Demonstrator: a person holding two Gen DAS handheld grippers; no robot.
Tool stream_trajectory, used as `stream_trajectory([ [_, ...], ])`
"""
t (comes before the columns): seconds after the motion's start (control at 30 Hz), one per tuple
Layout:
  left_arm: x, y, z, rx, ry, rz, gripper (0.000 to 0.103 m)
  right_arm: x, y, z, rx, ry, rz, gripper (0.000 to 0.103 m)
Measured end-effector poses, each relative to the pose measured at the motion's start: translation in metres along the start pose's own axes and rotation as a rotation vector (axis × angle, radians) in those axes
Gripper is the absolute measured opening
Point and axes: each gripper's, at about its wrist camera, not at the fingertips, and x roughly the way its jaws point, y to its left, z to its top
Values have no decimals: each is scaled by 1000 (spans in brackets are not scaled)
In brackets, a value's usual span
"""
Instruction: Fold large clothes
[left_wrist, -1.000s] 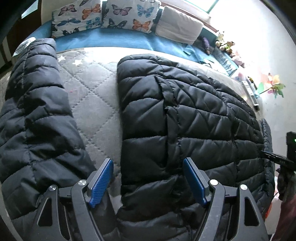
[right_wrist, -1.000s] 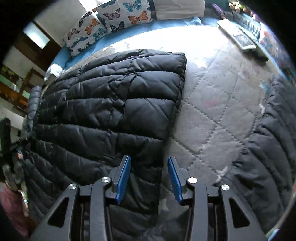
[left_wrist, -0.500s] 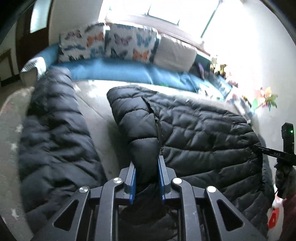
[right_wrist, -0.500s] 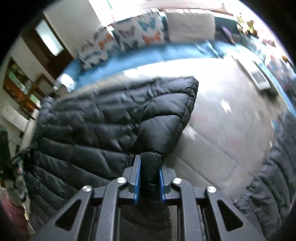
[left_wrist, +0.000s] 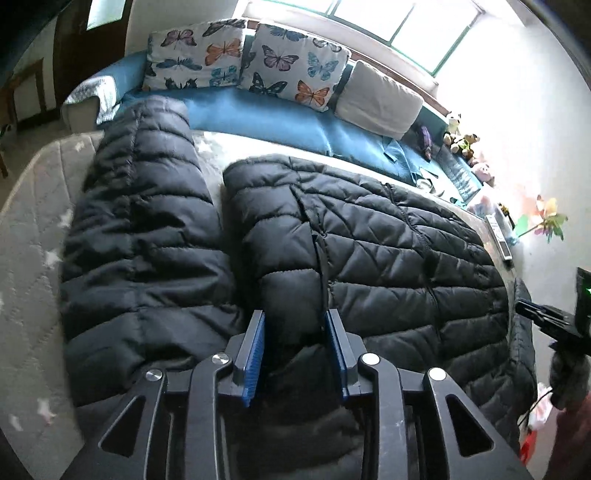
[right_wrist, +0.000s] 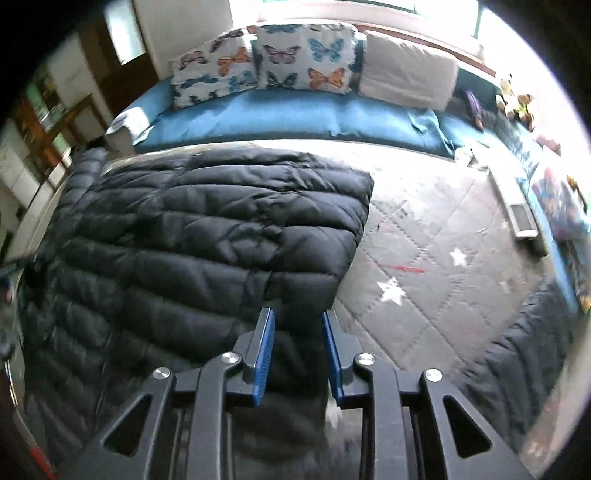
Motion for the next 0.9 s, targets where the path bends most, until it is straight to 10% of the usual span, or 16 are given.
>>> stream_trajectory([
  [0.1,-37,7,4,17,-60,-19,37,-15,15,-18,-40,11,34,36],
  [0.23,-83,44,10,-50,-168,46,85,-17,30,-57,-94,66,8,38],
  [0.47,-74,132,22,-228,-142,158,85,-13,15,-97,-42,96,-6,38],
  [0.67,-31,188,25,-412,-101,21,84,-8,9,-103,-6,107,11,38],
  [0.77,-8,200,30,-471,-73,-77,74,-8,12,-103,-24,117,0,38],
  [0.9,-3,196,28,-451,-99,-60,11,-8,14,-101,-24,119,-12,39],
])
